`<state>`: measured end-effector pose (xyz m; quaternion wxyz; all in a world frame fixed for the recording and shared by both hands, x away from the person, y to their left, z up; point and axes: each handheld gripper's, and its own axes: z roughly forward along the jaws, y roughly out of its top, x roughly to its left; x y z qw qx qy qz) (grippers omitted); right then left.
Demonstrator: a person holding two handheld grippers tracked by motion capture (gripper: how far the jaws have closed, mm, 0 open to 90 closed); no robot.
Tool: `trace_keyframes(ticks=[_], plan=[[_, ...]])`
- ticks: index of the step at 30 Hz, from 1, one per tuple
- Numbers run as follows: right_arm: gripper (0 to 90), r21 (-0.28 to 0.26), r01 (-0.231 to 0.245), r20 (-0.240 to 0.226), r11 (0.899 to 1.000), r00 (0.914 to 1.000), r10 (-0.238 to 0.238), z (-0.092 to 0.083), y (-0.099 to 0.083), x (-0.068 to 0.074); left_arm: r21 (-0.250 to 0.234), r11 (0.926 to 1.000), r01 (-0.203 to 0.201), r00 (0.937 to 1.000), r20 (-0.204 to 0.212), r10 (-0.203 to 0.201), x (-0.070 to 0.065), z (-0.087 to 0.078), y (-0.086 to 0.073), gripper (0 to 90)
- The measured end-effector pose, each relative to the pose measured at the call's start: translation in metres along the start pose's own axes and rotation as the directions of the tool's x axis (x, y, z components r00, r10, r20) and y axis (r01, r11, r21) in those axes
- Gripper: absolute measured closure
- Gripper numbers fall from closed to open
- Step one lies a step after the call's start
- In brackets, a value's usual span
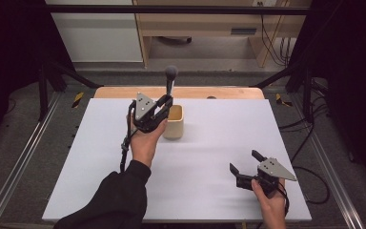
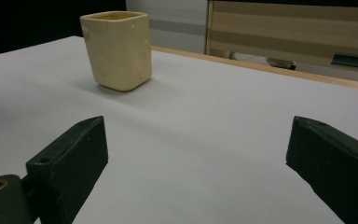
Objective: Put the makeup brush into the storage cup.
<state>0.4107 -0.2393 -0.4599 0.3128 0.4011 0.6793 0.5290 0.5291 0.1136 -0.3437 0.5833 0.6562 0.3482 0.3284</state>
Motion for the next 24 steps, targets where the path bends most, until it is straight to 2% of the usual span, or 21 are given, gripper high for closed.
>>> trace_keyframes(ticks=[3,5,11,15,18,24], plan=[[5.7,0.001,0.003,0.002,1.000,1.0000,-0.003,0.000,0.000,0.001,-0.010,0.9997,0.024,0.9997,0.005,-0.023,0.000,0.002,0.000,74.4],[5.7,0.002,0.006,0.001,1.000,1.0000,-0.006,0.000,0.000,0.002,-0.011,0.9998,0.018,0.9998,0.011,-0.018,-0.001,0.003,0.001,74.4],[5.7,0.000,0.004,0.000,1.000,1.0000,-0.004,0.001,-0.001,0.002,-0.021,0.9988,0.044,0.9989,0.020,-0.043,-0.003,0.007,-0.001,74.4],[5.7,-0.005,0.006,-0.005,1.000,1.0000,-0.006,0.001,-0.002,0.003,-0.024,0.9985,0.048,0.9988,0.014,-0.048,-0.002,0.011,-0.003,74.4],[5.6,-0.004,0.003,-0.011,1.000,0.9999,-0.003,0.002,-0.002,0.003,-0.019,0.9994,0.028,0.9996,0.006,-0.028,0.000,0.014,-0.005,74.4],[5.7,-0.002,0.002,-0.007,1.000,1.0000,-0.002,0.002,-0.003,0.002,-0.027,0.9988,0.042,0.9991,0.004,-0.041,0.001,0.021,-0.010,74.4]])
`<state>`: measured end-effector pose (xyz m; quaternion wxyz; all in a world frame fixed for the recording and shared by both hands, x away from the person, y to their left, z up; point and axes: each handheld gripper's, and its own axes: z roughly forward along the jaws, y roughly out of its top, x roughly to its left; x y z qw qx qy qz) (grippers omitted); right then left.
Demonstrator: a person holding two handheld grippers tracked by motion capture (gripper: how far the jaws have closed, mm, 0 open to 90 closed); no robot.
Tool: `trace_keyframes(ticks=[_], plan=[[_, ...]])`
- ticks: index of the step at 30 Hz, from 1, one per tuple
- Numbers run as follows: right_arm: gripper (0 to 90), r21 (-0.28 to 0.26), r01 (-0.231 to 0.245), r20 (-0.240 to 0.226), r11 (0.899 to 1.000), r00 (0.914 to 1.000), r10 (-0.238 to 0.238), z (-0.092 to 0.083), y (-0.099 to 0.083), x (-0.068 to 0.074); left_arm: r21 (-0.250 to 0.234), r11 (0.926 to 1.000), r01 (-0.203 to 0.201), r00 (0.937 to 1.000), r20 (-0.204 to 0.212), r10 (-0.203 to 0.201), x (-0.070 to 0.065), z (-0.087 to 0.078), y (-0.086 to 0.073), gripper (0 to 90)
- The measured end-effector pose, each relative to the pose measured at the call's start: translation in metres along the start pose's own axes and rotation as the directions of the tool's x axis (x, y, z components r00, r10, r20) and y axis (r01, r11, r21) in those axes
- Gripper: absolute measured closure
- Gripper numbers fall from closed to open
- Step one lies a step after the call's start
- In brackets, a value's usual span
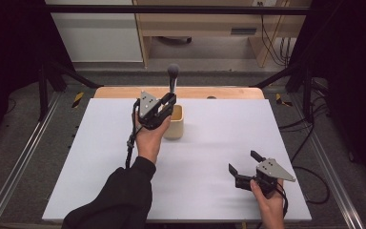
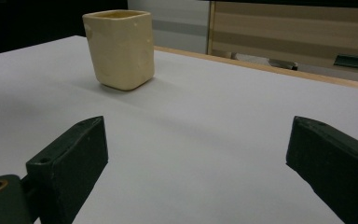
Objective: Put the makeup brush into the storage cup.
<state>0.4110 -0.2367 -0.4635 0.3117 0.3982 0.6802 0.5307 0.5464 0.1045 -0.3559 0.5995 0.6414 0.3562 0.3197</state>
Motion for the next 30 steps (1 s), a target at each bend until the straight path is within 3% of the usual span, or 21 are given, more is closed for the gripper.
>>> trace_keyframes(ticks=[4,7,16,19,30], plan=[[5.5,-0.003,0.000,0.001,1.000,1.0000,0.000,0.000,0.000,0.000,-0.001,0.9999,0.013,0.9999,-0.010,-0.013,0.003,0.007,-0.005,74.4],[5.5,-0.003,-0.003,0.002,1.000,1.0000,0.003,-0.001,0.000,-0.001,0.004,1.0000,-0.002,0.9999,-0.016,0.002,0.005,0.012,-0.008,74.4],[5.5,-0.008,-0.008,0.003,1.000,1.0000,0.008,-0.001,0.000,-0.001,-0.019,0.9998,0.011,0.9992,-0.038,-0.012,0.010,0.015,-0.012,74.4],[5.5,-0.014,-0.013,0.004,1.000,0.9999,0.013,-0.001,0.000,-0.001,-0.024,0.9997,-0.005,0.9993,-0.036,0.004,0.008,0.015,-0.014,74.4],[5.5,-0.011,-0.016,0.004,1.000,0.9999,0.016,0.000,-0.001,-0.001,-0.024,0.9992,0.031,0.9978,-0.058,-0.032,0.013,0.019,-0.021,74.4]])
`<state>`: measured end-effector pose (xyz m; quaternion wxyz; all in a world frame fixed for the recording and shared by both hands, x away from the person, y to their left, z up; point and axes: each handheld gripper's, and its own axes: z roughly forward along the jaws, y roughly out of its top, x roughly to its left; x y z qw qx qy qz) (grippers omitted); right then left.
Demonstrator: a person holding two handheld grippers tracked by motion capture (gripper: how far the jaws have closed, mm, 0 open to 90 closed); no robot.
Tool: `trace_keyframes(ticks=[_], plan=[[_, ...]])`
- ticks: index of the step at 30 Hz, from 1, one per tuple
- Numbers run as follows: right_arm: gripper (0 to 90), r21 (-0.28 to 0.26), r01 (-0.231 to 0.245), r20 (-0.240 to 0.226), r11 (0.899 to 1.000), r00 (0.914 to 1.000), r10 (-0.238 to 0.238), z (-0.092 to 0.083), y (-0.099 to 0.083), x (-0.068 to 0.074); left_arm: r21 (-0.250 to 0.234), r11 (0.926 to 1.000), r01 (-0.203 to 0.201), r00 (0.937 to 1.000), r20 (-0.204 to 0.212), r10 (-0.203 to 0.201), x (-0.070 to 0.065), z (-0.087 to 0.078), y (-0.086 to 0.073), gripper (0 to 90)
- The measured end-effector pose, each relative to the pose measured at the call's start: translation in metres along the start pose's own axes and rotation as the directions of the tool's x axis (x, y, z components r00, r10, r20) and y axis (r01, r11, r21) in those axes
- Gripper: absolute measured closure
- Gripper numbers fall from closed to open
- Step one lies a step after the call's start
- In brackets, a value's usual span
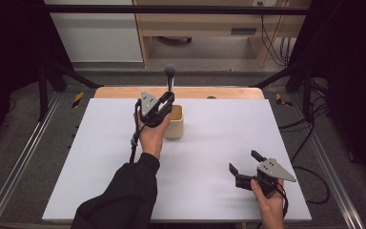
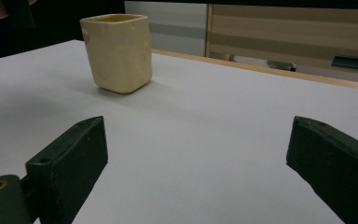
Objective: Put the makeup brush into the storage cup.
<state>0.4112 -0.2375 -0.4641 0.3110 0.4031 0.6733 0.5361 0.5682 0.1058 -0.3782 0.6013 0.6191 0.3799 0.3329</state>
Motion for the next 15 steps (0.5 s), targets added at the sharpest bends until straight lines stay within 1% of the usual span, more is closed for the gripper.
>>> trace_keyframes(ticks=[2,6,7,8,9,10,13,14,15], plan=[[5.5,-0.003,0.003,-0.002,1.000,1.0000,-0.003,0.000,0.000,0.000,0.001,1.0000,-0.003,1.0000,0.000,0.003,0.000,0.000,-0.001,74.4],[5.5,-0.001,0.008,0.004,1.000,1.0000,-0.008,0.000,0.000,-0.001,-0.003,1.0000,0.005,1.0000,0.008,-0.005,0.001,0.001,-0.005,74.4],[5.5,-0.002,0.002,0.005,1.000,1.0000,-0.002,-0.001,0.000,-0.001,-0.004,1.0000,0.005,1.0000,0.008,-0.005,0.001,0.001,-0.006,74.4],[5.5,-0.003,-0.005,0.004,1.000,1.0000,0.005,-0.001,0.000,-0.001,-0.001,1.0000,0.001,0.9999,0.011,-0.001,0.001,0.001,-0.007,74.4],[5.5,-0.003,-0.004,0.004,1.000,1.0000,0.004,-0.001,0.000,-0.001,0.002,1.0000,-0.005,0.9999,0.014,0.005,0.001,0.001,-0.008,74.4],[5.5,-0.003,0.002,0.005,1.000,1.0000,-0.002,-0.001,0.000,-0.002,0.008,0.9999,-0.013,0.9999,0.009,0.013,0.001,0.001,-0.010,74.4],[5.5,-0.003,0.007,0.004,1.000,1.0000,-0.007,0.000,0.000,-0.001,0.006,0.9999,-0.012,0.9998,0.013,0.012,0.001,0.001,-0.012,74.4],[5.5,-0.004,0.006,0.004,1.000,1.0000,-0.006,0.000,0.000,-0.001,0.007,0.9999,-0.015,0.9999,0.005,0.015,0.001,0.001,-0.013,74.4],[5.5,-0.002,0.002,0.005,1.000,1.0000,-0.002,0.000,0.000,-0.001,0.005,0.9999,-0.014,0.9999,0.011,0.014,0.001,0.002,-0.014,74.4]])
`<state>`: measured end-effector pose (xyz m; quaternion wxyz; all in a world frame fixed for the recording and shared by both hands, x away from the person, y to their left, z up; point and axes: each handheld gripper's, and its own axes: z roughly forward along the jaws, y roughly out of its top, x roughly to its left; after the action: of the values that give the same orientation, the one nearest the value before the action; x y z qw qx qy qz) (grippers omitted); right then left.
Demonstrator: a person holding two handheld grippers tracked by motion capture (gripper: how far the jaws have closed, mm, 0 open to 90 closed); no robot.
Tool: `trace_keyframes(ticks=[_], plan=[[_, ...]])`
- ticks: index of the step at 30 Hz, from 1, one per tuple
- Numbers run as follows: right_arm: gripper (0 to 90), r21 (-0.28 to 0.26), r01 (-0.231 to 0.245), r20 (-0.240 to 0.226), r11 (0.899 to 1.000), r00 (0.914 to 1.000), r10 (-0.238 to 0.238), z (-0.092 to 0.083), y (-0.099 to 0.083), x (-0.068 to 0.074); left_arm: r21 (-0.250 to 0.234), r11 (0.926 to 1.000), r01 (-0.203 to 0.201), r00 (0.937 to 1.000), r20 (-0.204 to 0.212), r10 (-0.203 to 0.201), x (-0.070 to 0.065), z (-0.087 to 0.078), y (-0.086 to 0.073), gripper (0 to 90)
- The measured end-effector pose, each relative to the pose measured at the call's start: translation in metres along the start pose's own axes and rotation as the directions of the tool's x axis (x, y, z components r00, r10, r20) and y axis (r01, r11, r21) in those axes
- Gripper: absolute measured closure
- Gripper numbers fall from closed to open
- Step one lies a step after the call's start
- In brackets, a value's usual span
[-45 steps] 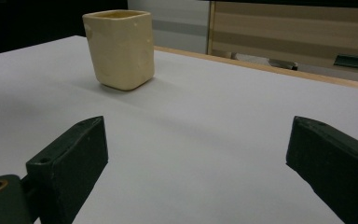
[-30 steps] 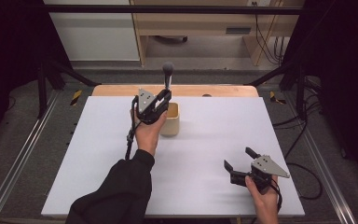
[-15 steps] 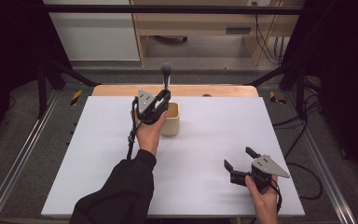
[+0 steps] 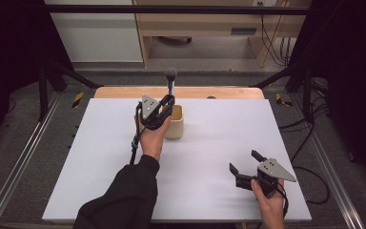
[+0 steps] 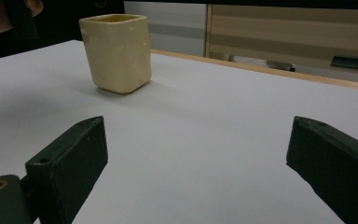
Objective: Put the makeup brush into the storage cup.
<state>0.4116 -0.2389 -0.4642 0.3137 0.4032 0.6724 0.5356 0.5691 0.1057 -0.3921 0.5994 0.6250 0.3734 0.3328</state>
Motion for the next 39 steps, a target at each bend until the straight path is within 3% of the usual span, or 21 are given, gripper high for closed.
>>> trace_keyframes(ticks=[25,39], plan=[[5.3,0.005,0.004,0.004,1.000,1.0000,-0.004,0.001,-0.001,0.000,0.009,0.9999,-0.007,0.9999,0.009,0.007,-0.003,-0.006,-0.026,74.4],[5.2,0.013,0.006,-0.004,1.000,1.0000,-0.006,0.001,-0.002,0.000,0.008,0.9999,-0.015,0.9998,0.009,0.015,-0.004,-0.009,-0.029,74.4]])
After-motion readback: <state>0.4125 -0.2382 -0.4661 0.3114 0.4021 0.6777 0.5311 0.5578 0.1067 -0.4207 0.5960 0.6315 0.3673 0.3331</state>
